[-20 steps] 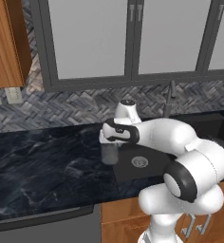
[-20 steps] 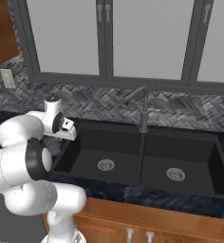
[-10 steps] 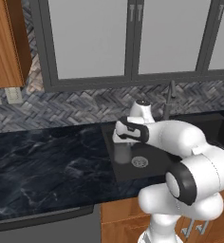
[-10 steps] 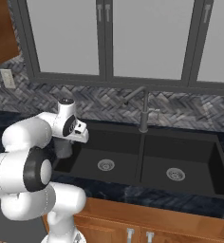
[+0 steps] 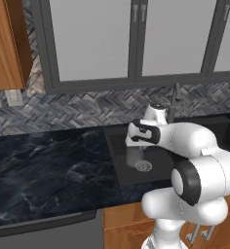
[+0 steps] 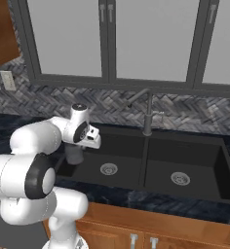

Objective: Place the glass cup in the left basin and the tupperware in the right basin of the sink.

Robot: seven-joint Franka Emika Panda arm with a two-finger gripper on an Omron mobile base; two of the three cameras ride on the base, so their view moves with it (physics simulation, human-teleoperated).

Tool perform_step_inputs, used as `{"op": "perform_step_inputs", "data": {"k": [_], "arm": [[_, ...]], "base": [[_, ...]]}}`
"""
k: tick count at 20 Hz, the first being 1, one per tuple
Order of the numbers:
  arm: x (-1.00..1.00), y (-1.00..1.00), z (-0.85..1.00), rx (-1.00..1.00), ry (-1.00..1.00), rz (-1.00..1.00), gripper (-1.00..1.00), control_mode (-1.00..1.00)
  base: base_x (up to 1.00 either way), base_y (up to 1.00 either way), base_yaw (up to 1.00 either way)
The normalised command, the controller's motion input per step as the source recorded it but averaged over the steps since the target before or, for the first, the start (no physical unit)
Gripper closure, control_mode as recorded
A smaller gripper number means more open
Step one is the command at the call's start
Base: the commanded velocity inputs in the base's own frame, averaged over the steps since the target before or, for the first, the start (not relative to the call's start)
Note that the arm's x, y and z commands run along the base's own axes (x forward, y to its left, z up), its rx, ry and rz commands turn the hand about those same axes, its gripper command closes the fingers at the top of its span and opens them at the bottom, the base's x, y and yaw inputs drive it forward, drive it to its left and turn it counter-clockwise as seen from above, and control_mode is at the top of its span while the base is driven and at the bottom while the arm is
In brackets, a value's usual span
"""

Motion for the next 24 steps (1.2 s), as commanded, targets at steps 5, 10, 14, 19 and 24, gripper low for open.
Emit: {"op": "perform_step_inputs", "data": {"k": [5,10,14,19,24], "arm": [[0.23,-0.18,-0.16,0.0,0.0,0.0,1.0,-1.0],[0.24,-0.09,-0.26,0.0,0.0,0.0,1.0,-1.0],[0.22,-0.11,-0.21,0.0,-0.01,0.0,1.0,-1.0],[0.17,-0.12,-0.29,0.0,0.0,0.0,1.0,-1.0],[0.16,-0.05,-0.33,0.0,0.0,0.0,1.0,-1.0]], "base": [[0.0,0.0,0.0],[0.0,0.0,0.0],[0.0,0.0,0.0],[0.0,0.0,0.0],[0.0,0.0,0.0]]}}
